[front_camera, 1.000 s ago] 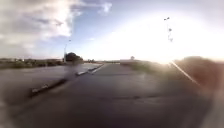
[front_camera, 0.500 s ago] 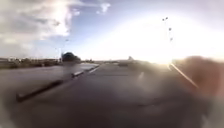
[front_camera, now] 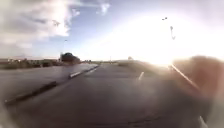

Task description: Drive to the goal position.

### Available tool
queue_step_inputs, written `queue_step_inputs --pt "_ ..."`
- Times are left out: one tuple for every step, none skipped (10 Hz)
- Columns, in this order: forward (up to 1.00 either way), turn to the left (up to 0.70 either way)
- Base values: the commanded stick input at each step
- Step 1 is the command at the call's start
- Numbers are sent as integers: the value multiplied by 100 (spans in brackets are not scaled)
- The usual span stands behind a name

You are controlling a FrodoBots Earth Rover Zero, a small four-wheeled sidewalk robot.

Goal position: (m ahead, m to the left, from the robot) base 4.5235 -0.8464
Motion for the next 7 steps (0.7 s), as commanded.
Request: queue_step_inputs --pt "70 0" --pt "70 0" --pt "70 0" --pt "70 0" --pt "70 0" --pt "70 0" --pt "70 0"
